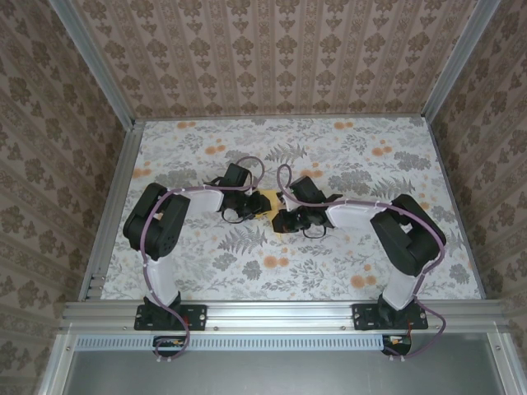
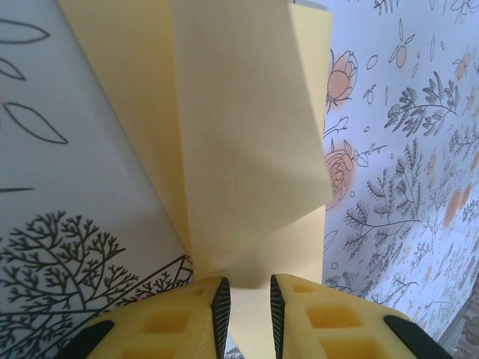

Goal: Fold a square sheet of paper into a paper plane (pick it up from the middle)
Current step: Fold the wing for the fifth time at the center of the table.

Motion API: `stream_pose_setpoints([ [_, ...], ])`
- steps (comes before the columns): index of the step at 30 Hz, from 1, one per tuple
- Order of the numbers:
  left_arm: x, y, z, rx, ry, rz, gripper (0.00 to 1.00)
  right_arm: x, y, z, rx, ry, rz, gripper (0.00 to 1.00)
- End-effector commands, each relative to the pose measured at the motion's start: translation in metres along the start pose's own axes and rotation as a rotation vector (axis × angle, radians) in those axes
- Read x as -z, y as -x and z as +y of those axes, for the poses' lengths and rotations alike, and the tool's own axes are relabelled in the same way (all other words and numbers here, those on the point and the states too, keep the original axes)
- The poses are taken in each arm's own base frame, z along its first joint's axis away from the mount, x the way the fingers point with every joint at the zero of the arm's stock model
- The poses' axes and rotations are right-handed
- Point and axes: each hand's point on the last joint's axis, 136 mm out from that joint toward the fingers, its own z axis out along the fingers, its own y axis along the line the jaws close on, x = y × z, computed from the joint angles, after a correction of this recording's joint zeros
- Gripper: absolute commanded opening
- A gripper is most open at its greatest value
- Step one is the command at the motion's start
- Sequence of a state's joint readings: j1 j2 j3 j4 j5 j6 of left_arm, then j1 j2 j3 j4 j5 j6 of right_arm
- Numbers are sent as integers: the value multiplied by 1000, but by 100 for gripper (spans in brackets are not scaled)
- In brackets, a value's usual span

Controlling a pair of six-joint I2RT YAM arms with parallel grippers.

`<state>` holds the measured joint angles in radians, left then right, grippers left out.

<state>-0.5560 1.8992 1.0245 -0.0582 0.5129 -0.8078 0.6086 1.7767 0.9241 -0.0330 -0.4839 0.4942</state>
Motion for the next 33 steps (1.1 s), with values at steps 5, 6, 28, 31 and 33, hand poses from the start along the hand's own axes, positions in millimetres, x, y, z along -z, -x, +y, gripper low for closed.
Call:
stream_pose_setpoints([
  [5,-5,-4,27,36,97,21,25,-13,-2,-23,-55,-59,17,8],
  [6,-4,-3,24,28,88,18,25,-14,-4,-26,-64,-65,22,7],
  [28,53,24,-64,-398,-202,-162,35,-19,-29,-62,-223,-100,101,7],
  [31,36,15,-62,-423,-195,-129,33,-19,-29,-62,-235,-92,104,7],
  [33,28,12,-58,-430,-187,-115,30,-19,-30,-61,-240,-89,109,7],
])
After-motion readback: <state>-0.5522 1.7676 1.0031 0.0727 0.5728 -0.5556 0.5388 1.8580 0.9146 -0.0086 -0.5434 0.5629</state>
